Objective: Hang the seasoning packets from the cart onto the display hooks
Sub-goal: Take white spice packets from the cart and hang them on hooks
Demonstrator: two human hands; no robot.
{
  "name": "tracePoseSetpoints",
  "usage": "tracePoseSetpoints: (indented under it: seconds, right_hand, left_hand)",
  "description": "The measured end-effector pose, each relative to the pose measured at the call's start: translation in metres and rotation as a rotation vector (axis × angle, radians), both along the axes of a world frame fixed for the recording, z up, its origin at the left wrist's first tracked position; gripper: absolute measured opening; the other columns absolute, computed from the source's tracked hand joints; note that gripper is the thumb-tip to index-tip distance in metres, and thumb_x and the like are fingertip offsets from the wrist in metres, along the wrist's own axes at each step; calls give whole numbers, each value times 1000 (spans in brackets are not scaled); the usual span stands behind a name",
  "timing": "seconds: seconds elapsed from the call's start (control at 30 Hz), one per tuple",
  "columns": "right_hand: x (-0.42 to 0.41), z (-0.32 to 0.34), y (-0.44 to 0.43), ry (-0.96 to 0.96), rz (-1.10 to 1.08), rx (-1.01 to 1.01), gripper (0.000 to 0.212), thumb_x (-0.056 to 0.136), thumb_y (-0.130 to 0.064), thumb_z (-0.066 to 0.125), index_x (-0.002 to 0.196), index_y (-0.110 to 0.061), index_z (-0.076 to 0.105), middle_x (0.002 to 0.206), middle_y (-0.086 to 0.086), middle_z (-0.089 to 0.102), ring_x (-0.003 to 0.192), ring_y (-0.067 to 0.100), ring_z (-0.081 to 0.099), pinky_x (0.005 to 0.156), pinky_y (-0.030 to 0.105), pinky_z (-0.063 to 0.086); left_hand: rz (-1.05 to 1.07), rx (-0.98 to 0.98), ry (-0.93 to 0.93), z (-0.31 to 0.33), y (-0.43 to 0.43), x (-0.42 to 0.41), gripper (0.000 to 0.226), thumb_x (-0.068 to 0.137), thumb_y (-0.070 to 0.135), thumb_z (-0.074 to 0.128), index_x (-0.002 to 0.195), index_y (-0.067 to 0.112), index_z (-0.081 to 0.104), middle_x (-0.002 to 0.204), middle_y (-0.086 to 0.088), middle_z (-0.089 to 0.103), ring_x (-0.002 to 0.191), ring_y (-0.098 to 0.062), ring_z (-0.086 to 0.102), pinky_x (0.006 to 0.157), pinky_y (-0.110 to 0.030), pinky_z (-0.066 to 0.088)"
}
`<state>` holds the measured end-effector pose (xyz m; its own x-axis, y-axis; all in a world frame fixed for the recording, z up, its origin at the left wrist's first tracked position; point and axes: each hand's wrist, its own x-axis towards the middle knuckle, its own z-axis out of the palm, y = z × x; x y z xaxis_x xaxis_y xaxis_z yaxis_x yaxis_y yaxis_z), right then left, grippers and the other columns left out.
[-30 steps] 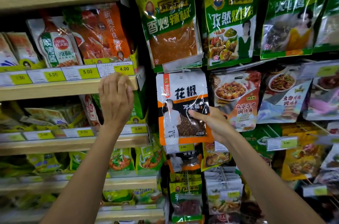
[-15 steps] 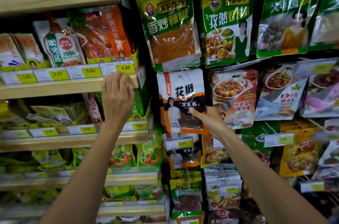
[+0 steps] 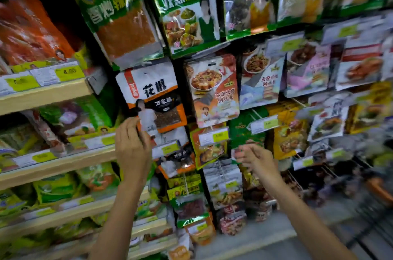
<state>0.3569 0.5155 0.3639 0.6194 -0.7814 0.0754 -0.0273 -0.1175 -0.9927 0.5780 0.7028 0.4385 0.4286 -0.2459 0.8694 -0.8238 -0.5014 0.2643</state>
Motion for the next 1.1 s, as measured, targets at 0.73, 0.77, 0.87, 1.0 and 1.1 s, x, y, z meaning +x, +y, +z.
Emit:
tracePoseSetpoints:
  seconds: [0.73,0.77,0.87,1.0,1.1]
  right_hand:
    - [-440,-120,-127,420,-698,236,14,96,-15,56,91,-12,69,80,1,73,73,8,69,73,22,54]
    - [-449,-122,-136,407,-733,256,13,96,-14,57,92,-13,69,80,-1,73,72,3,69,70,16,52]
    - [-471,-131,-170,408,-821,277,12,96,-14,57,92,-17,69,81,-4,73,73,1,68,65,6,46]
    - [-496,-148,-232,371,-928,356,14,97,-14,55,95,-11,69,83,0,73,75,7,69,65,11,50]
    - [-512,-162,-288,338,-1005,398,15,97,-14,54,98,-7,68,83,2,73,76,8,69,69,14,53]
  left_hand:
    - [-900,677,1239,-203,-328,-449,22,95,6,54,82,22,61,85,-9,70,80,-24,65,74,-31,50]
    - [-919,718,1232,-205,-343,-458,22,95,8,53,84,25,60,86,-5,71,81,-21,65,70,-22,48]
    - [-969,843,1172,-213,-392,-476,15,98,17,51,93,28,60,87,6,69,83,-12,64,63,-8,43]
    - [-1036,923,1000,-220,-476,-493,11,97,16,52,99,19,62,88,0,69,77,-13,64,66,-16,46]
    - [-1066,930,829,-223,-554,-502,9,96,15,54,98,18,62,74,3,62,60,-2,53,52,-7,36]
